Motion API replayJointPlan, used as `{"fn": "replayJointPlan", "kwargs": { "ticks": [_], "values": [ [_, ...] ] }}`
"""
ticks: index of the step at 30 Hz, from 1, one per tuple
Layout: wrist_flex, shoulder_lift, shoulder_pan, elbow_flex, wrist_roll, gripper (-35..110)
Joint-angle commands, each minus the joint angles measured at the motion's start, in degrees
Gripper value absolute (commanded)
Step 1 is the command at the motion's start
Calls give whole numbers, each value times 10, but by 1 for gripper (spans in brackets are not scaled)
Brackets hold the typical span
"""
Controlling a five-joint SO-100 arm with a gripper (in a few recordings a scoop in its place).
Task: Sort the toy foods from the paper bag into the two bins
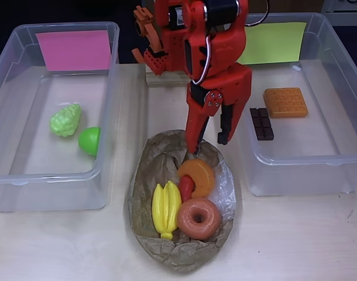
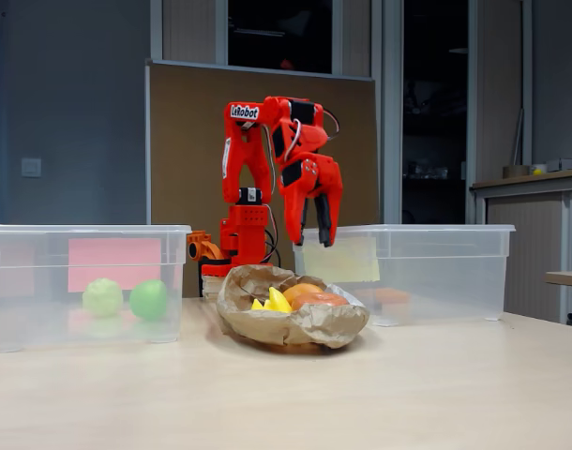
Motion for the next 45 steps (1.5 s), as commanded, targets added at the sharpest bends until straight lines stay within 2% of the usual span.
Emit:
{"fn": "replayJointPlan", "kwargs": {
  "ticks": [1,17,30,39,43,45],
  "values": [
    [-15,-7,-11,15,6,30],
    [-122,-109,7,40,-102,30],
    [-136,-154,9,41,-110,30],
    [-140,-168,21,35,-112,16],
    [-121,-171,24,19,-112,6],
    [-105,-171,26,10,-111,5]
  ]
}}
